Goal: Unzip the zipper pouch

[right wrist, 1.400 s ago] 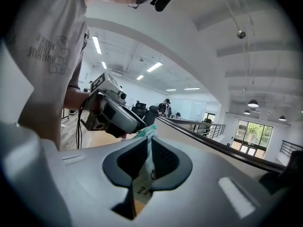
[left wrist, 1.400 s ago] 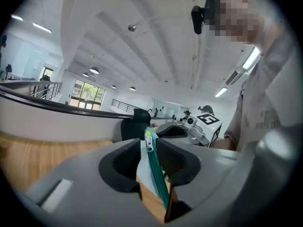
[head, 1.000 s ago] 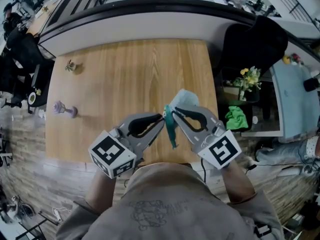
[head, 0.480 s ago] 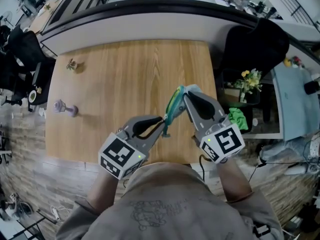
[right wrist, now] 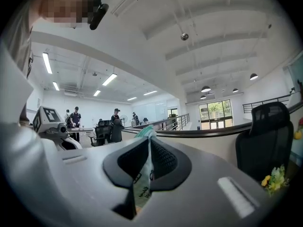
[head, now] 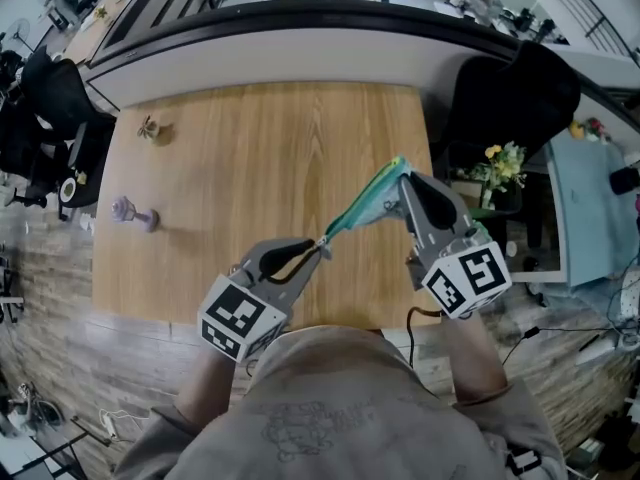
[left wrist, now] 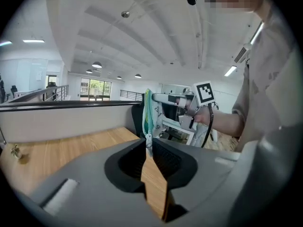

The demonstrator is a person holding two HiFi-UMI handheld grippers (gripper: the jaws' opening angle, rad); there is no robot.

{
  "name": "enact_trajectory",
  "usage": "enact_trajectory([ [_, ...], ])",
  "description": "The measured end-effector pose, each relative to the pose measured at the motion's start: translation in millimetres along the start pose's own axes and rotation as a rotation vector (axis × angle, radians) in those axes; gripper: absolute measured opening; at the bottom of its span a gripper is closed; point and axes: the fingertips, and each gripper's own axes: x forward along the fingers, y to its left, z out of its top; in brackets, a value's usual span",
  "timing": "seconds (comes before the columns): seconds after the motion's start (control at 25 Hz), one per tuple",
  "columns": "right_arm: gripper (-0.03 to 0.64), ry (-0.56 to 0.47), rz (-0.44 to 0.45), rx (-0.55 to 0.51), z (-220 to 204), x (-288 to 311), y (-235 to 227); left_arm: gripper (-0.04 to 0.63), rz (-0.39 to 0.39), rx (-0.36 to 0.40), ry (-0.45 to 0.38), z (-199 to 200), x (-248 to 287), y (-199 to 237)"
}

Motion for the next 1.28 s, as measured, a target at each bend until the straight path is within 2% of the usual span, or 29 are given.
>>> enact_trajectory([
  [0.2, 0.021, -0.052, -0.005, 0.025, 21.2, -3.3, 1.0, 0.044, 0.083, -0.018, -0.039, 10.7, -12.4, 16.5],
  [0.36, 0.021, -0.105, -0.019, -0.004, 47.7, -11.3, 0.3, 0.032, 0.205, -0.015, -0.122, 33.3, -31.3, 39.7],
  [0.48, 0.021, -0.158, -0.029, -0.015, 70.5, -19.2, 1.3, 0.028, 0.287, 0.008, -0.192, 57.9, -48.4, 56.5],
  [0.68, 0.021, -0.263, -0.033, -0.035, 106.5, -36.3, 9.1, -0.002, 0.373, 0.025, -0.317, 103.8, -78.6, 74.2],
  [0.88, 0.021, -0.31, -0.03, -0.071, 125.2, -51.8, 20.9, -0.002, 0.447, 0.109, -0.41, 141.0, -106.6, 70.8],
  [1.08, 0.021, -0.301, -0.012, -0.083, 121.7, -57.7, 31.9, -0.002, 0.492, 0.17, -0.41, 140.6, -116.3, 66.1],
  [1.28, 0.021, -0.221, 0.029, -0.044, 96.5, -51.7, 45.4, -0.002, 0.481, 0.123, -0.365, 109.5, -108.1, 65.9],
])
